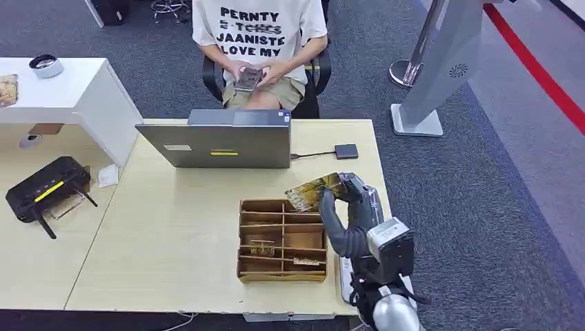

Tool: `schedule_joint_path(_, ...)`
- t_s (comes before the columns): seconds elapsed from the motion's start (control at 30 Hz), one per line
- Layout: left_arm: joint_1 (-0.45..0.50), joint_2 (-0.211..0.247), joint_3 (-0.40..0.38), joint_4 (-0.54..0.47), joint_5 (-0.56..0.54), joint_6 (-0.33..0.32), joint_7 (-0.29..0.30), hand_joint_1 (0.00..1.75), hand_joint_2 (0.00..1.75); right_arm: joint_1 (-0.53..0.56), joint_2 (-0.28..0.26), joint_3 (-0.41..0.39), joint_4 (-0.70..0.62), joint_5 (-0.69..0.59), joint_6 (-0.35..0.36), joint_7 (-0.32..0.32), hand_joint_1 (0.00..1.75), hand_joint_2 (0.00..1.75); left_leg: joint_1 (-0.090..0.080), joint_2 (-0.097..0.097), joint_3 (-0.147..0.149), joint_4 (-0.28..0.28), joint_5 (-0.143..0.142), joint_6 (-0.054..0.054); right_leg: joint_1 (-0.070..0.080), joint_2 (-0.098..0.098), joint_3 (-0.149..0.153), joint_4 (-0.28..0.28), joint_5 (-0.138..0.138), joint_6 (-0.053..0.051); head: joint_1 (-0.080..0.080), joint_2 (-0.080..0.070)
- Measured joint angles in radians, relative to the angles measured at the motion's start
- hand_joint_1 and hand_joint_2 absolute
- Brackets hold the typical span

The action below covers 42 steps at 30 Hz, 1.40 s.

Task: Pass the card to the sensor for recognition and then transmit it.

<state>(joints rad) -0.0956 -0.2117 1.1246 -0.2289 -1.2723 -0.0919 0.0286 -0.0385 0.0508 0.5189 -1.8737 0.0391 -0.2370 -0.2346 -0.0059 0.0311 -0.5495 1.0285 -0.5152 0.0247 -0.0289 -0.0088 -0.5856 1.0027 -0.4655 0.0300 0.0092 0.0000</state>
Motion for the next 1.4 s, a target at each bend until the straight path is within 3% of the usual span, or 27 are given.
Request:
schedule_joint_path(0.4, 0.001, 0.008, 0.02, 0.0, 0.023, 0.0, -0.008, 0.0, 0.0, 0.102, -0.005, -0.116, -0.059, -0.11, 0.053, -0.011, 1.75, 1.75, 0.0, 0.0, 0.0, 0.0, 0.0, 0.0, 0.0, 0.0, 0.0, 0.0, 0.0, 0.0, 0.0, 0.0)
schedule_joint_path(0.83, 0.003, 0.012, 0.033, 0.0, 0.045, 0.0, -0.01, 0.0, 0.0, 0.197, -0.014, -0.211, -0.07, -0.058, 0.031, 0.016, 1.75, 1.75, 0.0, 0.0, 0.0, 0.0, 0.0, 0.0, 0.0, 0.0, 0.0, 0.0, 0.0, 0.0, 0.0, 0.0)
schedule_joint_path(1.4, 0.006, 0.016, 0.05, 0.0, 0.058, 0.002, -0.01, 0.0, 0.0, 0.251, -0.022, -0.249, -0.033, 0.011, 0.016, 0.076, 1.75, 1.75, 0.0, 0.0, 0.0, 0.0, 0.0, 0.0, 0.0, 0.0, 0.0, 0.0, 0.0, 0.0, 0.0, 0.0)
